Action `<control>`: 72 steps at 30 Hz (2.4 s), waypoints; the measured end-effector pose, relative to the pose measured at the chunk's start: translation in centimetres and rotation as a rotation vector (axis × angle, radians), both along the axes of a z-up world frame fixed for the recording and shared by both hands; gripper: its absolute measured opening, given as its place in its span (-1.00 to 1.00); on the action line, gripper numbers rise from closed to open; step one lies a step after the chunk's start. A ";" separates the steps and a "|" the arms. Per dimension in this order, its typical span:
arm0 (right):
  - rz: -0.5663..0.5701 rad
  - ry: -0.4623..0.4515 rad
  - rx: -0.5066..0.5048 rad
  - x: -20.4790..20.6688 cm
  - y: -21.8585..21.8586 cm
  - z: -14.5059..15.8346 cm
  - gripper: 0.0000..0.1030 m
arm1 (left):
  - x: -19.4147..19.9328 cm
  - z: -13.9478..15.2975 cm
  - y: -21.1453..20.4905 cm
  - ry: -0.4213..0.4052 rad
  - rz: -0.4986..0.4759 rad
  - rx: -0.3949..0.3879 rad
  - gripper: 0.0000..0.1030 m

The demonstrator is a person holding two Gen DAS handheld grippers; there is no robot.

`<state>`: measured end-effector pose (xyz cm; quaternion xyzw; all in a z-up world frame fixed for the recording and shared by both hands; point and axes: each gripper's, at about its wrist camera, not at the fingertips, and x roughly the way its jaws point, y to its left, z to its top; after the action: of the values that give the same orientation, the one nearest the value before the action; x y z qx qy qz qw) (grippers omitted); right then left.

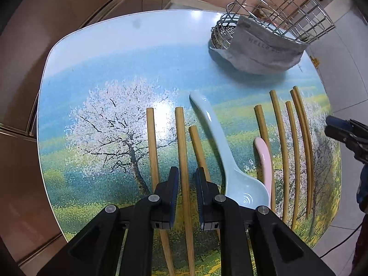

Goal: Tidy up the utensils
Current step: 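Close the left tool on a bamboo chopstick while the right tool grasps another, then lift both held chopsticks upright and carry them over the wire holder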

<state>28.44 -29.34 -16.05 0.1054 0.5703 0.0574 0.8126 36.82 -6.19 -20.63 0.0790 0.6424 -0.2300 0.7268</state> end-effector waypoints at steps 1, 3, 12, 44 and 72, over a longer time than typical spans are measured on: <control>-0.001 0.007 -0.001 0.5 0.0 -0.2 -0.24 | 0.0 0.0 0.0 0.000 0.000 -0.002 -0.73; -0.003 0.018 -0.015 1.2 0.1 -0.5 -0.25 | 0.2 0.0 0.2 0.001 0.003 -0.006 -0.73; 0.010 0.065 -0.075 3.6 0.4 -2.2 -0.37 | 0.5 0.2 1.0 -0.002 0.008 -0.012 -0.73; 0.133 0.117 -0.173 3.2 2.7 -2.8 -0.87 | 0.0 0.2 1.0 0.020 0.041 0.021 -0.88; 0.102 -0.315 0.069 -10.6 0.0 6.4 -0.88 | -11.1 8.4 3.6 -0.217 0.138 -0.121 -0.89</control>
<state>17.86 -29.31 -9.64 0.0940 0.4379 0.1338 0.8840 25.72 -2.57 -12.20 0.0152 0.5490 -0.2079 0.8094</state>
